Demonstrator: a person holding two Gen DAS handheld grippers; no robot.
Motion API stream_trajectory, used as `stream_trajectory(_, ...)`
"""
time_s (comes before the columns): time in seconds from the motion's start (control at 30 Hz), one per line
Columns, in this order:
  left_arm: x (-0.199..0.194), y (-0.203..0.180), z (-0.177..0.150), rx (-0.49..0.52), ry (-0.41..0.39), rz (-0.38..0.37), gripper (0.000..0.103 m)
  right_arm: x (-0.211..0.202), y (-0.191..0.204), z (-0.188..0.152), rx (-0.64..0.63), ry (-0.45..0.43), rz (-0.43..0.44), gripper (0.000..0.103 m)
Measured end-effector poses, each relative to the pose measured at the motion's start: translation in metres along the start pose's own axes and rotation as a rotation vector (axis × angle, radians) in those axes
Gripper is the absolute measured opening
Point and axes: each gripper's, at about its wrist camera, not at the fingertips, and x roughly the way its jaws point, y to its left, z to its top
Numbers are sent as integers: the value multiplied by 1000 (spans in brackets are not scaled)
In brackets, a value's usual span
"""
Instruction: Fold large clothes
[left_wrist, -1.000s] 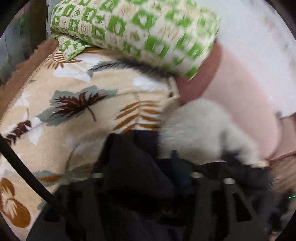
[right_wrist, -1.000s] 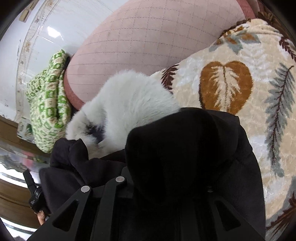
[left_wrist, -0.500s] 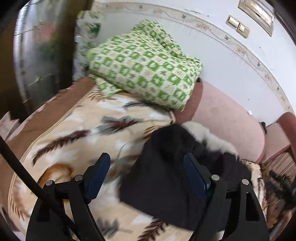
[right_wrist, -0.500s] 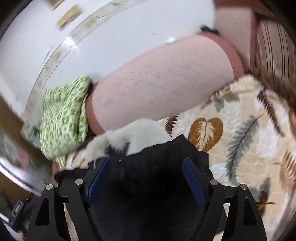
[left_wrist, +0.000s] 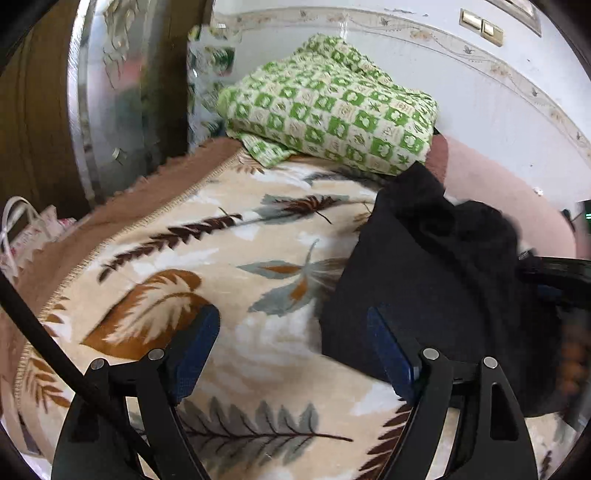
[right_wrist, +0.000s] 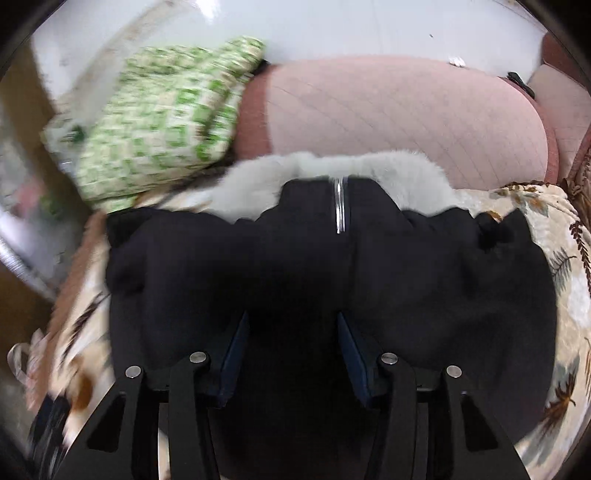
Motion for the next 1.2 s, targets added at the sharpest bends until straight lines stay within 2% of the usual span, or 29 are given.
stream_trajectory(0.1,8,5,4,-8,38,-12,81,54,-1,17,26,33,-101,53)
stream_trajectory(0.17,11,10,7,-6,53,2,81,73,2,23,10,11,-160,53)
stream_trajectory(0.27,10,17,11,-32,57,6,81,85,3,30,0,7,-211,53)
stream_trajectory(0.37,6,24,13,-57,62,7,81,68,6,36,-24,2,-221,53)
stream_trajectory(0.43,3,29,15,-66,60,3,81,37,11,36,-20,-60,-203,54)
stream_trajectory(0.53,-1,36,16,-88,49,10,81,-11,20,36,-3,-154,-129,54)
stream_trajectory(0.6,-3,42,18,-108,50,9,81,-35,37,30,-30,-181,-66,54)
stream_trajectory(0.7,-6,48,19,-127,46,6,81,-46,71,15,-98,-201,17,54)
stream_trajectory(0.77,-7,51,19,-131,42,11,81,-34,101,4,-149,-172,48,54)
stream_trajectory(0.83,-6,54,20,-134,43,15,81,-10,127,-3,-201,-126,39,54)
stream_trajectory(0.93,-2,57,21,-140,54,20,81,40,154,0,-249,-93,-66,54)
stream_trajectory(1.03,3,58,22,-138,68,24,81,80,154,10,-212,-73,-138,55)
stream_trajectory(1.13,10,57,23,-131,85,37,81,102,148,21,-210,-40,-143,58)
stream_trajectory(1.2,14,55,21,-126,99,45,81,98,148,23,-225,-32,-139,59)
